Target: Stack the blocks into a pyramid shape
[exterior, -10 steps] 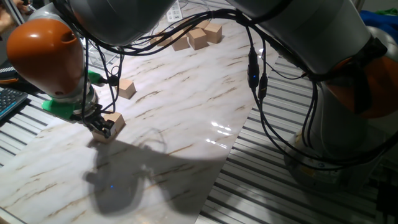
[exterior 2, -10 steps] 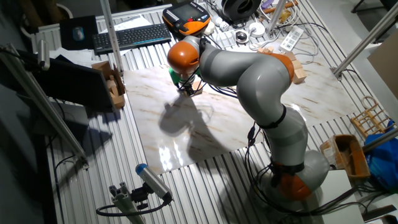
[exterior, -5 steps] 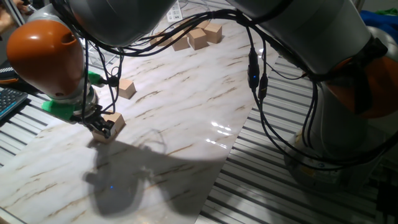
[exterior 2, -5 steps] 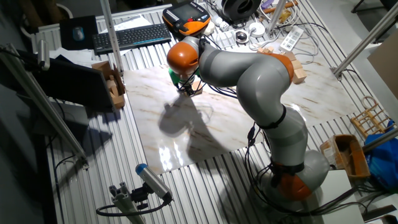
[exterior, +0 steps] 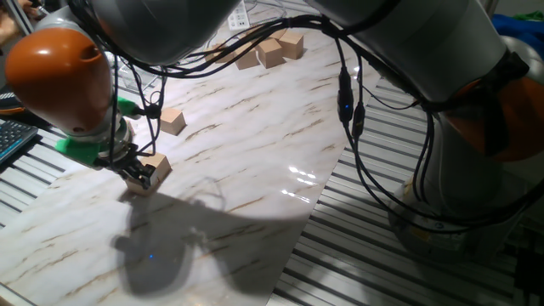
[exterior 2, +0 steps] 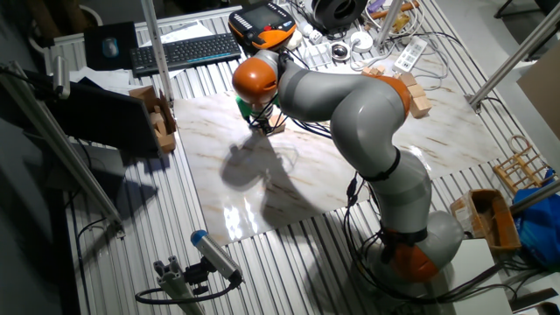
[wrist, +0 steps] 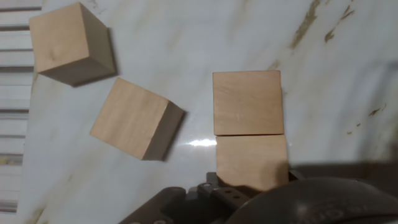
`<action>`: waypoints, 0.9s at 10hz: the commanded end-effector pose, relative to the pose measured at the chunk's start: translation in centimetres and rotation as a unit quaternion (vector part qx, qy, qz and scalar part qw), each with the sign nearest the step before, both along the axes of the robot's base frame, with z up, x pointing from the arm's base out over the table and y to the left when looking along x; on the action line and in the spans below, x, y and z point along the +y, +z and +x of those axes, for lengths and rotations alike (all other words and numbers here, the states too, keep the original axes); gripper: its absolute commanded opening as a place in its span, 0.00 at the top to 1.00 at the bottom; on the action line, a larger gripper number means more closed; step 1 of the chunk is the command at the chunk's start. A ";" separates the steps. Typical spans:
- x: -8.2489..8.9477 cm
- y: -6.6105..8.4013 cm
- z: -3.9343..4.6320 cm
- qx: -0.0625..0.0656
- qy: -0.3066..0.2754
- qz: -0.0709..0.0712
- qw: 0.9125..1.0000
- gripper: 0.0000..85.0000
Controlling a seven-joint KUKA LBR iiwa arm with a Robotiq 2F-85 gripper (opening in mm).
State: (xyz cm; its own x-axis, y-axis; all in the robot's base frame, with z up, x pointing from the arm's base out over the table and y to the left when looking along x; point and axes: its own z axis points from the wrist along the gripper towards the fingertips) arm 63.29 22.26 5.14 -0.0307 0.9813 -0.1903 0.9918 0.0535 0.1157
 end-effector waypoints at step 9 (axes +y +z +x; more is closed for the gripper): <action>0.0 0.1 -0.04 0.005 0.000 -0.001 1.000 0.20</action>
State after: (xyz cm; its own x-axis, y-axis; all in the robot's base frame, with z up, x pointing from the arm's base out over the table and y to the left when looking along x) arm 63.25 22.25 5.22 -0.0320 0.9808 -0.1924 0.9929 0.0534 0.1067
